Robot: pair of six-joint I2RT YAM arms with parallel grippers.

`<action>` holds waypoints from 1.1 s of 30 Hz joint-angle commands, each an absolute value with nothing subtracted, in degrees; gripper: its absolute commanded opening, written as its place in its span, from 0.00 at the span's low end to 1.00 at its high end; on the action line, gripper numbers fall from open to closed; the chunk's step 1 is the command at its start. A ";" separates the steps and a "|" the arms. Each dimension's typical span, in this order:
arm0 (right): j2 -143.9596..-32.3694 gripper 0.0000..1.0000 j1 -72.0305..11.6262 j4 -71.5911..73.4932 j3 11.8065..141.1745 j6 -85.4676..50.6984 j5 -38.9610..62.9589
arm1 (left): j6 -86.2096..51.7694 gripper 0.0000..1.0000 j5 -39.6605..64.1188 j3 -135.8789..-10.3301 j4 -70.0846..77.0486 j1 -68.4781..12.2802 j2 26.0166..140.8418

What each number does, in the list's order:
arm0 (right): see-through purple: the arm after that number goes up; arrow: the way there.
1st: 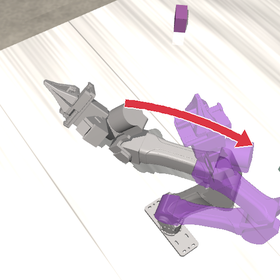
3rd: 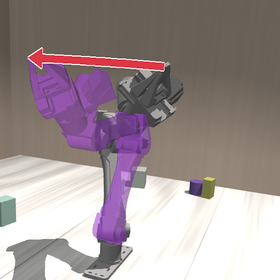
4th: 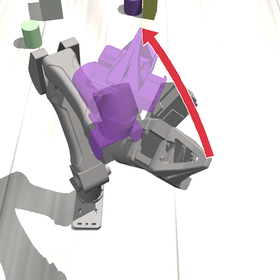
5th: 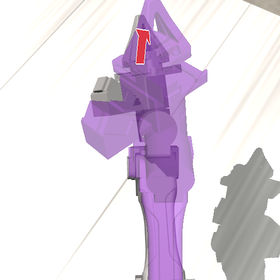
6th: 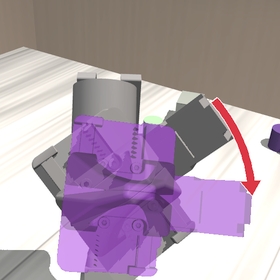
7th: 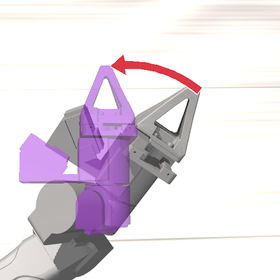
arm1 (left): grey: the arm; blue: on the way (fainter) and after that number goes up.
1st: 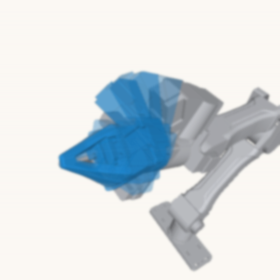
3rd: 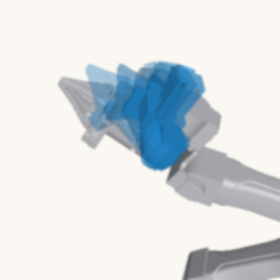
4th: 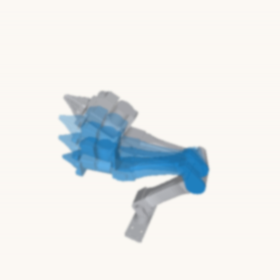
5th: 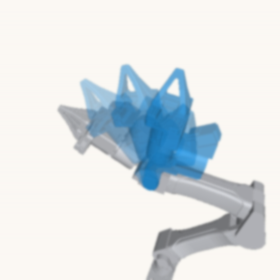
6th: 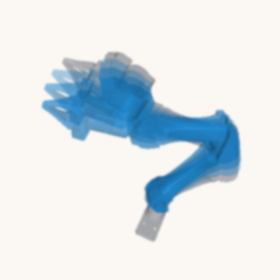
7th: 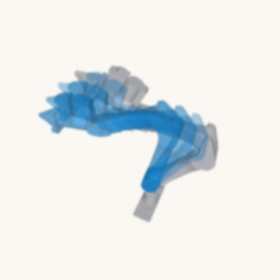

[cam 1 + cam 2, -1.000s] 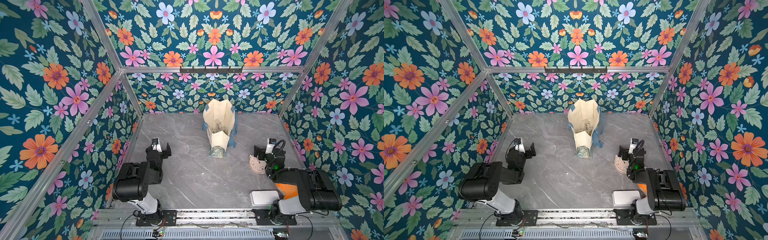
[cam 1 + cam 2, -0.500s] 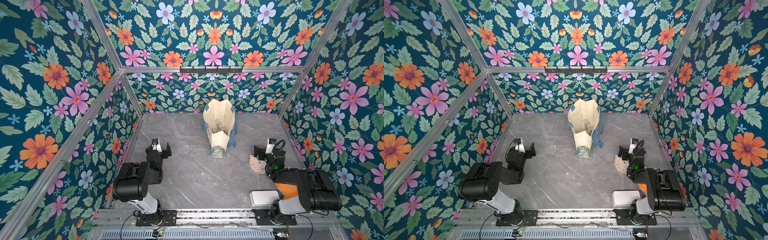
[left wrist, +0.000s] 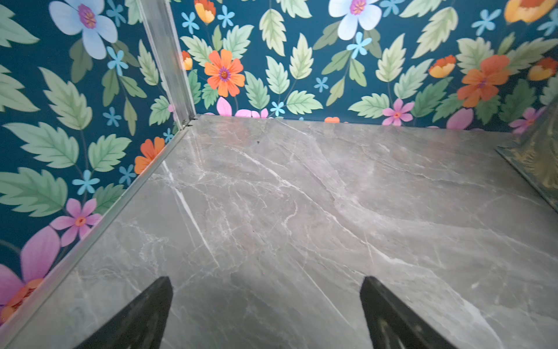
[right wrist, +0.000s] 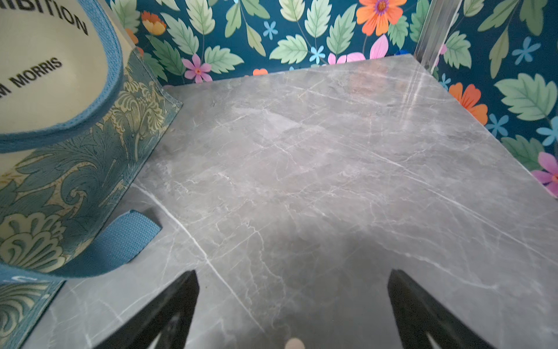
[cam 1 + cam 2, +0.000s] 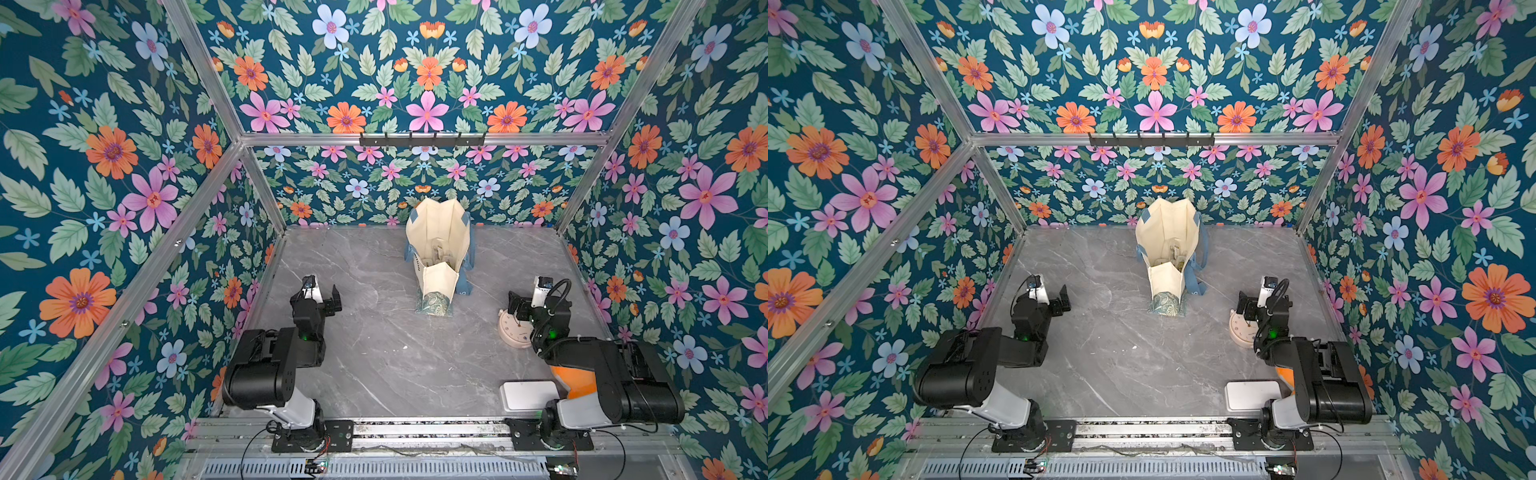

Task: Take out the compass set from the canvas bag
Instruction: Adjust the canvas bag at the center of the board.

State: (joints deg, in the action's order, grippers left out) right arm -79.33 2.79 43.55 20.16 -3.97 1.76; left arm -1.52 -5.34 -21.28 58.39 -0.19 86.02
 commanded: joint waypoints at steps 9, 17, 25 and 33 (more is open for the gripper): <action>-67.13 0.99 -11.13 -1.99 48.66 -17.85 -3.32 | -17.96 0.97 -4.54 -59.59 3.61 -10.76 85.35; -80.99 0.99 -12.20 -19.98 74.35 -28.96 13.38 | -23.88 0.96 10.42 -84.99 -6.20 -17.50 99.36; -102.33 0.96 -14.14 -32.51 98.20 -29.78 12.91 | -30.14 0.96 21.75 -98.34 -7.46 -19.93 111.58; -112.92 0.55 -14.45 -38.15 108.88 -28.09 12.88 | -29.67 0.95 21.47 -100.64 -8.69 -22.33 115.51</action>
State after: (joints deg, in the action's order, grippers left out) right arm -111.33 -14.33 -33.95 106.80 -28.60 12.45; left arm -29.76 21.93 -100.33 -7.75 -22.61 115.00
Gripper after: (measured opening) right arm 0.566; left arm 0.960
